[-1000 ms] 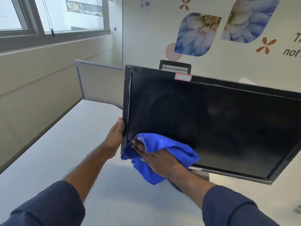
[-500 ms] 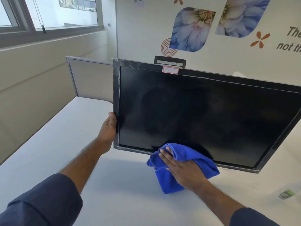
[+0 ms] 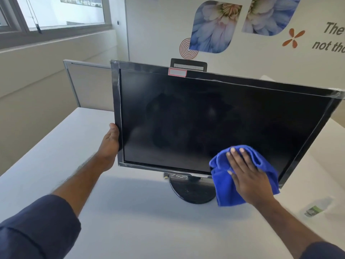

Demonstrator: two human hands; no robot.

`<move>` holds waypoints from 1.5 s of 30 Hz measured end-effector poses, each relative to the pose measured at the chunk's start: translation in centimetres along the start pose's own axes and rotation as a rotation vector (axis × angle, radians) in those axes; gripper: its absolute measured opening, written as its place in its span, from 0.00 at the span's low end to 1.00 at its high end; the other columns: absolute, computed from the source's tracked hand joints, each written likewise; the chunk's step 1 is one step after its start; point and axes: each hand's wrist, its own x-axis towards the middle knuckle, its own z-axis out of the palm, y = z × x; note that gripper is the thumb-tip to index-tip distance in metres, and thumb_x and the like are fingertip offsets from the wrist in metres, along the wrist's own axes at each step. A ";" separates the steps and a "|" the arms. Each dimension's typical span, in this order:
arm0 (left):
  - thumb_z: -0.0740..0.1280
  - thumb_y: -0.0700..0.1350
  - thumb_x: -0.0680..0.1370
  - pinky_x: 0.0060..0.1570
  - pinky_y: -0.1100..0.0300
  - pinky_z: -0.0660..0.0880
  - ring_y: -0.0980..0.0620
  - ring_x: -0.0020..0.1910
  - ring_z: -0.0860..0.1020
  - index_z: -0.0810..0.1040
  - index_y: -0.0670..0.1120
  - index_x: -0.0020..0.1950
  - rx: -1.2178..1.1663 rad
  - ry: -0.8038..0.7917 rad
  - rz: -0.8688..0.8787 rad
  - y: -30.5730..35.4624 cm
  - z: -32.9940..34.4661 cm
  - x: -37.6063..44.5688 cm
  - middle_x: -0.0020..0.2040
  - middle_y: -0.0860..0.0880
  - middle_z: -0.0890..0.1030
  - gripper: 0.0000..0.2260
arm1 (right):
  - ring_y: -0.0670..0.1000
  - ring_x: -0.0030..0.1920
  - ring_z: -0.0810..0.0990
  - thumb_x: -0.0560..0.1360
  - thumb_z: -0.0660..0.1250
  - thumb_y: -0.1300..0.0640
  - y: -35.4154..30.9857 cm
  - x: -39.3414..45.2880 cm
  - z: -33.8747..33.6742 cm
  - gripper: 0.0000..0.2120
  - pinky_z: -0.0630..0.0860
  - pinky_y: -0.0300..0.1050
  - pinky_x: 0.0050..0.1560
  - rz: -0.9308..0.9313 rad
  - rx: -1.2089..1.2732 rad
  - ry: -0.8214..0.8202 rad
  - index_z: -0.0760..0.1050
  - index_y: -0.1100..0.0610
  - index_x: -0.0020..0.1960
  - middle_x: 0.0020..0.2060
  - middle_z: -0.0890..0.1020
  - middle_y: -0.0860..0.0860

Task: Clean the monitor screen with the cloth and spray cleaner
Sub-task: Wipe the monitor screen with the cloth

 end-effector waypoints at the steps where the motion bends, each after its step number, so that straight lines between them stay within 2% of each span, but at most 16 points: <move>1: 0.46 0.65 0.81 0.62 0.60 0.72 0.59 0.60 0.78 0.71 0.54 0.70 0.001 0.002 -0.003 0.0 0.0 0.0 0.61 0.55 0.80 0.27 | 0.55 0.78 0.57 0.83 0.51 0.50 0.2 1.4 -0.4 0.27 0.57 0.49 0.73 0.046 -0.001 0.029 0.54 0.57 0.80 0.78 0.59 0.52; 6: 0.46 0.65 0.82 0.66 0.57 0.70 0.53 0.63 0.77 0.70 0.50 0.73 -0.008 0.035 -0.024 0.0 0.3 0.2 0.65 0.52 0.78 0.29 | 0.54 0.80 0.46 0.83 0.48 0.45 -1.3 7.3 -1.9 0.30 0.44 0.56 0.77 0.257 0.016 0.104 0.47 0.56 0.81 0.80 0.47 0.51; 11: 0.46 0.64 0.82 0.66 0.57 0.71 0.53 0.63 0.77 0.70 0.50 0.73 -0.013 0.065 -0.029 -0.2 0.3 0.3 0.65 0.52 0.78 0.29 | 0.55 0.80 0.44 0.83 0.47 0.41 -4.8 9.1 -1.9 0.31 0.46 0.58 0.75 0.366 0.071 0.159 0.47 0.55 0.81 0.79 0.47 0.52; 16: 0.47 0.67 0.80 0.68 0.53 0.70 0.52 0.65 0.77 0.70 0.49 0.73 -0.003 0.065 -0.043 -0.3 0.1 0.6 0.66 0.52 0.78 0.31 | 0.55 0.80 0.49 0.84 0.48 0.43 -7.1 10.4 -1.6 0.29 0.51 0.56 0.74 0.087 0.072 0.164 0.48 0.52 0.81 0.80 0.48 0.49; 19: 0.48 0.67 0.80 0.66 0.55 0.71 0.55 0.61 0.78 0.71 0.50 0.72 0.007 0.088 -0.043 -0.1 0.2 0.4 0.62 0.54 0.80 0.31 | 0.55 0.80 0.46 0.85 0.50 0.46 -8.3 8.9 -0.3 0.29 0.61 0.52 0.74 -0.147 0.107 0.092 0.47 0.53 0.81 0.81 0.47 0.50; 21: 0.48 0.67 0.80 0.62 0.59 0.73 0.60 0.56 0.79 0.73 0.53 0.69 0.014 0.110 -0.035 0.0 0.4 0.1 0.57 0.58 0.81 0.28 | 0.54 0.80 0.44 0.84 0.52 0.48 -8.9 7.4 0.2 0.29 0.71 0.49 0.69 -0.236 0.149 0.018 0.45 0.53 0.81 0.81 0.46 0.50; 23: 0.48 0.67 0.80 0.54 0.64 0.74 0.64 0.52 0.79 0.74 0.55 0.66 0.018 0.136 -0.024 0.3 0.7 -0.2 0.54 0.61 0.81 0.26 | 0.53 0.80 0.47 0.83 0.53 0.48 -9.3 6.1 0.3 0.30 0.77 0.43 0.56 -0.263 0.143 -0.047 0.48 0.54 0.81 0.81 0.48 0.50; 27: 0.47 0.67 0.81 0.48 0.69 0.75 0.64 0.52 0.79 0.74 0.52 0.68 0.038 0.153 -0.002 0.3 1.0 -0.5 0.55 0.58 0.81 0.28 | 0.52 0.79 0.53 0.84 0.55 0.49 -8.5 3.3 0.8 0.28 0.79 0.41 0.38 -0.270 0.088 -0.127 0.52 0.54 0.81 0.80 0.52 0.49; 29: 0.47 0.66 0.81 0.53 0.66 0.74 0.60 0.55 0.79 0.73 0.51 0.69 0.041 0.147 0.003 0.2 0.8 -0.3 0.58 0.54 0.81 0.29 | 0.52 0.79 0.54 0.84 0.54 0.50 -7.2 1.9 1.0 0.26 0.81 0.43 0.42 -0.269 0.081 -0.143 0.54 0.54 0.80 0.80 0.54 0.49; 32: 0.47 0.67 0.81 0.53 0.66 0.73 0.58 0.55 0.79 0.73 0.50 0.69 0.048 0.142 0.003 0.1 0.7 -0.2 0.60 0.53 0.80 0.29 | 0.53 0.78 0.58 0.84 0.50 0.51 -5.6 0.1 0.7 0.24 0.77 0.48 0.61 -0.243 0.064 -0.165 0.58 0.55 0.79 0.78 0.60 0.49; 35: 0.48 0.67 0.80 0.47 0.70 0.73 0.62 0.53 0.79 0.73 0.52 0.69 0.043 0.147 0.011 0.2 0.8 -0.7 0.57 0.57 0.80 0.28 | 0.54 0.75 0.64 0.84 0.49 0.51 -4.8 -0.4 -0.5 0.24 0.77 0.49 0.62 -0.120 0.132 -0.115 0.66 0.57 0.76 0.75 0.68 0.50; 37: 0.48 0.66 0.81 0.51 0.67 0.73 0.58 0.55 0.78 0.74 0.54 0.67 0.055 0.170 0.037 0.0 1.0 -1.2 0.57 0.56 0.79 0.25 | 0.55 0.75 0.66 0.83 0.51 0.52 -4.6 -0.5 -1.3 0.23 0.77 0.49 0.62 -0.079 0.184 -0.081 0.68 0.59 0.74 0.74 0.69 0.52; 39: 0.49 0.63 0.82 0.55 0.57 0.73 0.52 0.53 0.77 0.75 0.51 0.57 0.113 0.260 0.100 -0.5 1.5 -1.9 0.55 0.51 0.79 0.22 | 0.56 0.75 0.65 0.83 0.52 0.53 -4.3 -0.5 -2.0 0.23 0.74 0.50 0.67 -0.056 0.203 -0.028 0.69 0.59 0.74 0.75 0.68 0.53; 41: 0.50 0.61 0.81 0.51 0.49 0.74 0.45 0.47 0.76 0.74 0.42 0.48 0.215 0.474 0.159 -1.5 2.1 -3.2 0.49 0.42 0.78 0.24 | 0.56 0.76 0.63 0.82 0.53 0.53 -4.1 -0.5 -2.7 0.23 0.67 0.50 0.71 -0.014 0.227 0.021 0.69 0.59 0.74 0.75 0.68 0.53; 43: 0.54 0.59 0.79 0.53 0.45 0.74 0.40 0.49 0.77 0.76 0.39 0.50 0.278 0.690 0.171 -2.7 3.1 -5.4 0.53 0.38 0.78 0.24 | 0.55 0.77 0.61 0.82 0.53 0.53 -4.2 -0.7 -3.3 0.23 0.59 0.48 0.74 0.046 0.274 0.051 0.68 0.58 0.75 0.75 0.68 0.54; 45: 0.58 0.57 0.80 0.53 0.46 0.74 0.42 0.50 0.77 0.76 0.42 0.51 0.275 0.673 0.231 -3.9 5.1 -8.3 0.52 0.39 0.78 0.19 | 0.54 0.77 0.59 0.83 0.53 0.52 -4.5 -0.8 -3.9 0.22 0.53 0.44 0.76 0.114 0.332 0.081 0.67 0.57 0.75 0.75 0.67 0.53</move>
